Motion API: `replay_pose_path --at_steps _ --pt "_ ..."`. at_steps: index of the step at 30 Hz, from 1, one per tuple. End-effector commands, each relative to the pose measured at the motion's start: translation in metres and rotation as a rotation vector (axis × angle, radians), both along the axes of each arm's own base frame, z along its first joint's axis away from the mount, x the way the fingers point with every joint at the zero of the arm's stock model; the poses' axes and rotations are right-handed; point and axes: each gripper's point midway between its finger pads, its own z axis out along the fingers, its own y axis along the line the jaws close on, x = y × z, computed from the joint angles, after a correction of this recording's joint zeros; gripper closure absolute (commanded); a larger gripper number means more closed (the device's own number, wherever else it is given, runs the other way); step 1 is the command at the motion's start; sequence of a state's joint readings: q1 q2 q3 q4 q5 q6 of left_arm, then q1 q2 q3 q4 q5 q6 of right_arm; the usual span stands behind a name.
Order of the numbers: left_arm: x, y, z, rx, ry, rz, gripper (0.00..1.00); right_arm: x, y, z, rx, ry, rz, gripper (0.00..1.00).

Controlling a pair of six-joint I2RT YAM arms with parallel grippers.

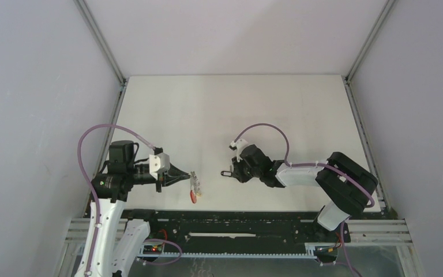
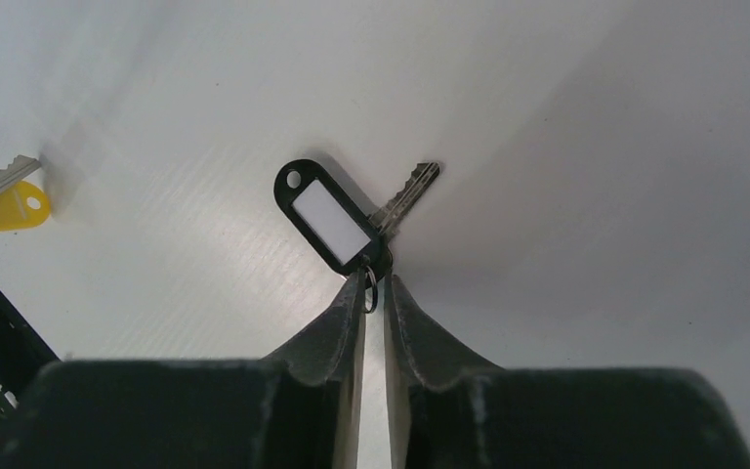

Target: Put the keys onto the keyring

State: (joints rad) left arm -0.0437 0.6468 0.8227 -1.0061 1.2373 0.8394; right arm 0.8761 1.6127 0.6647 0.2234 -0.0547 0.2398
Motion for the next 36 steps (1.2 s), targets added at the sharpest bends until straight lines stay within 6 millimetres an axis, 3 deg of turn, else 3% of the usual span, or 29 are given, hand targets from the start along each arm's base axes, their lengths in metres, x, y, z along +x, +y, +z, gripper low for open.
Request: replay_pose_path --at_steps 1,7,15,23,27,31,36 --pt "-0.002 -0.003 0.023 -0.017 -0.091 -0.028 1.0 0.003 0.002 0.0 0.007 -0.021 0.016 0.84" --pt "-0.001 -0.002 0.021 -0.01 -0.091 -0.022 1.0 -0.001 0.007 0.006 0.028 -0.025 0.055 1.0" --pt "-0.001 -0.002 0.02 -0.004 -0.098 -0.022 1.0 -0.006 0.012 0.035 0.064 -0.102 0.105 1.0" --pt "-0.007 -0.005 0.024 -0.032 -0.09 -0.047 1.0 -0.018 0.016 0.101 0.104 -0.373 0.127 1.0" --pt "-0.012 -0.008 0.028 -0.057 -0.074 -0.071 1.0 -0.033 0.018 0.15 0.161 -0.518 0.193 1.0" --pt "-0.02 -0.012 0.035 -0.082 -0.034 -0.102 1.0 -0.073 0.022 0.208 0.277 -0.654 0.423 1.0" --pt "-0.041 -0.019 0.041 -0.107 -0.012 -0.182 1.0 -0.118 0.02 0.253 0.34 -0.741 0.684 1.0"
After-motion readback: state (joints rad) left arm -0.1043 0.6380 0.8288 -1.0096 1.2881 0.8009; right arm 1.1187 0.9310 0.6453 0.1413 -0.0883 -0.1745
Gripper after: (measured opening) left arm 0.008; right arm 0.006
